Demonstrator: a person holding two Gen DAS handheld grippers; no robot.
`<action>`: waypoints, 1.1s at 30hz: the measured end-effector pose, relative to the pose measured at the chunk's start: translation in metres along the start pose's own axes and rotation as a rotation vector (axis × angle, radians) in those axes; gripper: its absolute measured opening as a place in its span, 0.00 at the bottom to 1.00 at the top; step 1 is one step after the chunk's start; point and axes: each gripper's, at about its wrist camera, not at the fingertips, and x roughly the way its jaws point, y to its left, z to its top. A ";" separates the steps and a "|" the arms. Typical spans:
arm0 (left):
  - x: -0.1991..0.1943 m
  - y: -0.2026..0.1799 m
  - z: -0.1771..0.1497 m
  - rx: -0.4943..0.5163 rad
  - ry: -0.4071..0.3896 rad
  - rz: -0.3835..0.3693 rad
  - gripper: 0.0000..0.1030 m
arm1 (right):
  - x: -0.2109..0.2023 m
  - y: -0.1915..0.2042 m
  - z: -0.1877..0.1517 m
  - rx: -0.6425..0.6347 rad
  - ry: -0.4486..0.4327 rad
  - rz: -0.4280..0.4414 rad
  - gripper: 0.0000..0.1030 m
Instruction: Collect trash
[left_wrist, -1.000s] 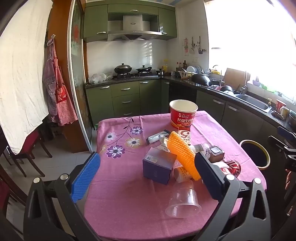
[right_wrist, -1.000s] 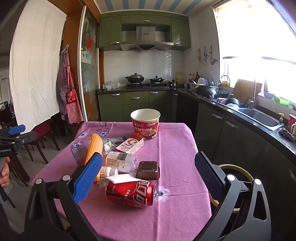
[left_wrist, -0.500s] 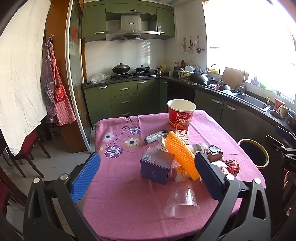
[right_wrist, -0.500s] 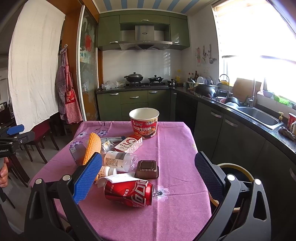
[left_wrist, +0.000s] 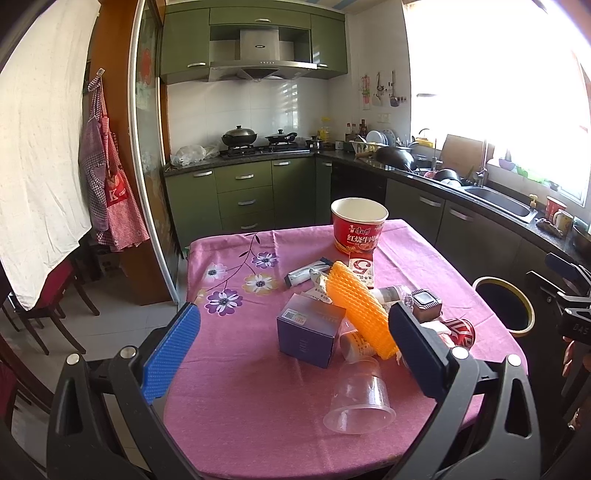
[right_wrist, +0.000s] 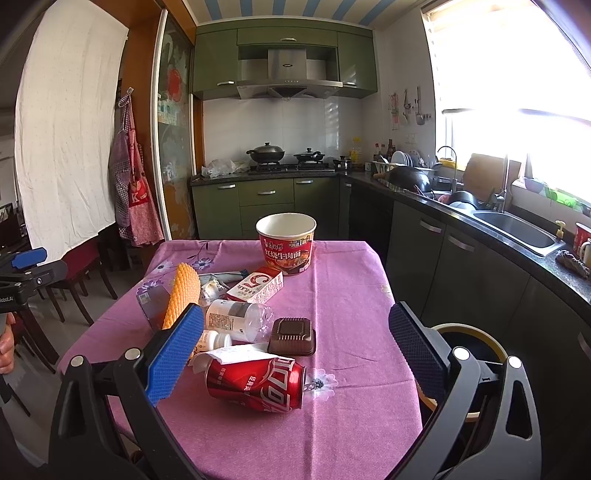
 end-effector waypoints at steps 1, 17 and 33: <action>0.000 0.000 0.000 -0.001 0.000 0.000 0.94 | 0.000 0.000 0.000 0.001 0.000 0.001 0.96; 0.001 -0.002 0.001 0.000 0.003 -0.006 0.94 | 0.001 0.000 -0.001 0.001 0.000 0.000 0.96; 0.001 -0.002 0.002 0.002 0.001 -0.013 0.94 | 0.002 0.000 -0.001 0.002 0.002 0.000 0.96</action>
